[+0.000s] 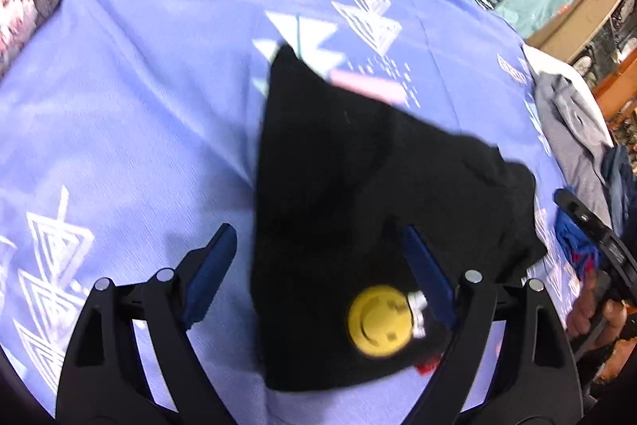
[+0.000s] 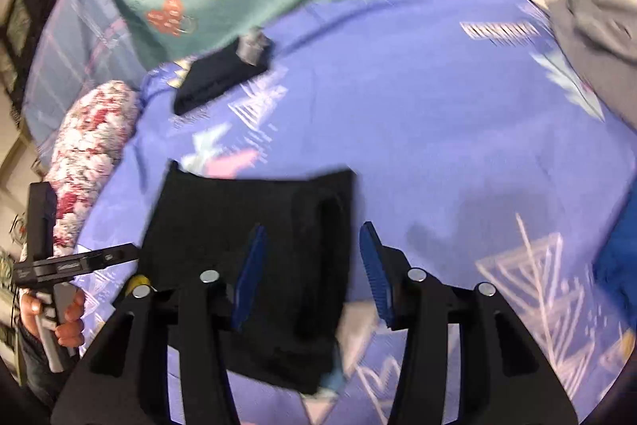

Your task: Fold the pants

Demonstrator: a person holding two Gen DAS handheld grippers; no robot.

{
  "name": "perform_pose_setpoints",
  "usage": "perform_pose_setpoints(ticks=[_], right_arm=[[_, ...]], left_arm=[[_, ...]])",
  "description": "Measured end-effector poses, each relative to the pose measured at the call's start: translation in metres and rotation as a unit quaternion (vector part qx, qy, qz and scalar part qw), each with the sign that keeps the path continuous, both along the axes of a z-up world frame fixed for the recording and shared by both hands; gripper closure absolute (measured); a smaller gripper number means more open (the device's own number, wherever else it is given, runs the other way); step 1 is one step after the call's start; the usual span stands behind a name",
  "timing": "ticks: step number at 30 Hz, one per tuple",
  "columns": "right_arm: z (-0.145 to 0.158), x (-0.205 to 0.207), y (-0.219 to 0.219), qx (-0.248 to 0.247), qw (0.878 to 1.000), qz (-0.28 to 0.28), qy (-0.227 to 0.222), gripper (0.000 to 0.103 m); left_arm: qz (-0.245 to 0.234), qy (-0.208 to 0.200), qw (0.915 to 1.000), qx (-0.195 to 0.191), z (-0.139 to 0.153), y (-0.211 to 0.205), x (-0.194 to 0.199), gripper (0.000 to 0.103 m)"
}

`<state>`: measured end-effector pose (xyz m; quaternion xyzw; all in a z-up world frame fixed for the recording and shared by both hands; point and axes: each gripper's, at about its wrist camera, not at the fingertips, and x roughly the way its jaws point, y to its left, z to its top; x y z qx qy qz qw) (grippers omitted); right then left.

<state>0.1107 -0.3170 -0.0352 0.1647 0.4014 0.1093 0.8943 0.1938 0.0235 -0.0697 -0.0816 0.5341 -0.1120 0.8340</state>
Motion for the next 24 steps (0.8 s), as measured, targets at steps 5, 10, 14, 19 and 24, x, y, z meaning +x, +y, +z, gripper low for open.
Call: perform_pose_setpoints(ticks=[5,10,14,19,24], right_arm=[[0.009,0.028,0.036,0.019,0.997,0.067,-0.019,0.073],[-0.005,0.058,0.062,0.029,0.995,0.092,0.020,0.073],[-0.012,0.071,0.077,0.027,0.992,0.115,0.038,0.073],[-0.029,0.080,0.077,-0.018,0.992,0.103,0.066,0.076],[-0.045,0.079,0.051,-0.058,0.992,0.080,0.077,0.103]], left_arm=[[0.027,0.006,0.9994,0.022,0.000,0.006,0.033,0.016],[0.018,0.024,0.9987,0.042,-0.013,-0.002,0.052,0.016],[0.007,0.031,0.9984,0.046,-0.023,-0.011,0.059,0.016],[0.019,0.031,0.9983,0.045,-0.030,-0.011,0.072,0.016],[0.036,0.025,0.9957,0.082,-0.036,-0.004,0.085,0.017]])
